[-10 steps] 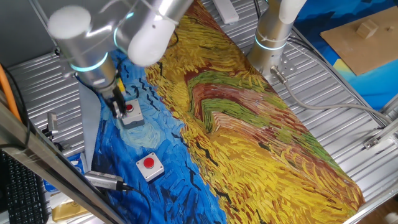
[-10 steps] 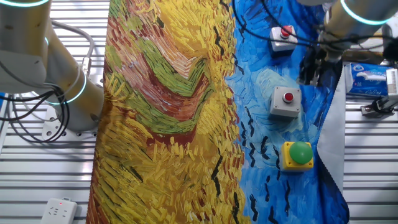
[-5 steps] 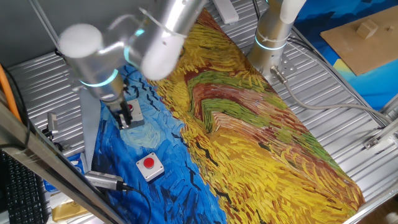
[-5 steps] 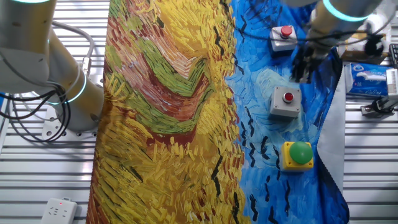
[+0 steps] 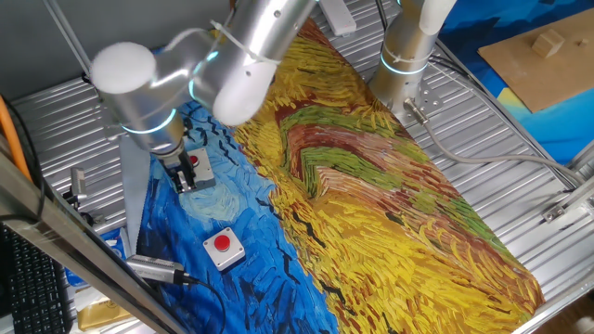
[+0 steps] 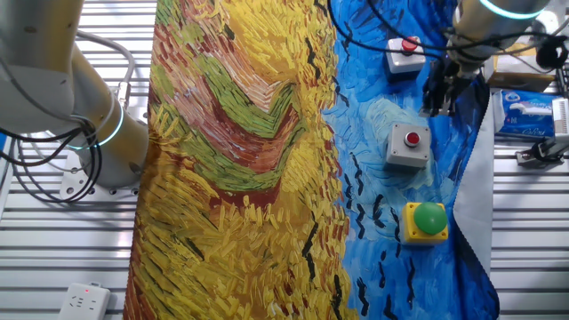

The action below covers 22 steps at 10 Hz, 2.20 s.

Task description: Press three buttons from left to right in sequence

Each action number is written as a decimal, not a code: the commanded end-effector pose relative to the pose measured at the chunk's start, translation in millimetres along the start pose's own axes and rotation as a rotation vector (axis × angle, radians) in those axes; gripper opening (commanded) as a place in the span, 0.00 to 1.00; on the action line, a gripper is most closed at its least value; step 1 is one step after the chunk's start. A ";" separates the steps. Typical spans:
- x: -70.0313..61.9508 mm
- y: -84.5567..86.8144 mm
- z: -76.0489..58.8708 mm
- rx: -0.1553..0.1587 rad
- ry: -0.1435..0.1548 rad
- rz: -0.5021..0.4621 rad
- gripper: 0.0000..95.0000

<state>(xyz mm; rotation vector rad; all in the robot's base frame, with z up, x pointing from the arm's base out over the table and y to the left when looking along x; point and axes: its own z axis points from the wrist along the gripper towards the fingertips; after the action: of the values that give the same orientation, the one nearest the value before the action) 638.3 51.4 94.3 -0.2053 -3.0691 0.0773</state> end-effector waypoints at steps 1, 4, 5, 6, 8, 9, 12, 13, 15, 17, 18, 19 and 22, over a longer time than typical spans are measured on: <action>-1.3 0.6 -0.2 -0.019 0.001 0.015 0.00; -1.3 0.6 -0.2 -0.020 0.004 0.002 0.00; -1.3 0.6 -0.2 -0.021 0.007 -0.006 0.00; -1.3 0.6 -0.2 -0.022 0.016 -0.013 0.00; -1.3 0.6 -0.2 -0.027 0.027 -0.038 0.00; -1.3 0.6 -0.2 -0.031 0.033 -0.047 0.00; -1.3 0.6 -0.2 -0.030 0.030 -0.072 0.00; -1.3 0.6 -0.2 -0.030 0.032 -0.074 0.00; -1.3 0.6 -0.2 -0.032 0.026 -0.067 0.00; -1.3 0.6 -0.2 -0.033 0.023 -0.068 0.00; -1.3 0.6 -0.2 -0.035 0.023 -0.077 0.00; -1.3 0.6 -0.2 -0.036 0.024 -0.081 0.00; -1.3 0.6 -0.2 -0.028 0.058 -0.058 0.00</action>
<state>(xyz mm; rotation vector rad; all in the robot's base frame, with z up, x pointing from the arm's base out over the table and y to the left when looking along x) 638.5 51.4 94.3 -0.1156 -3.0249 0.0252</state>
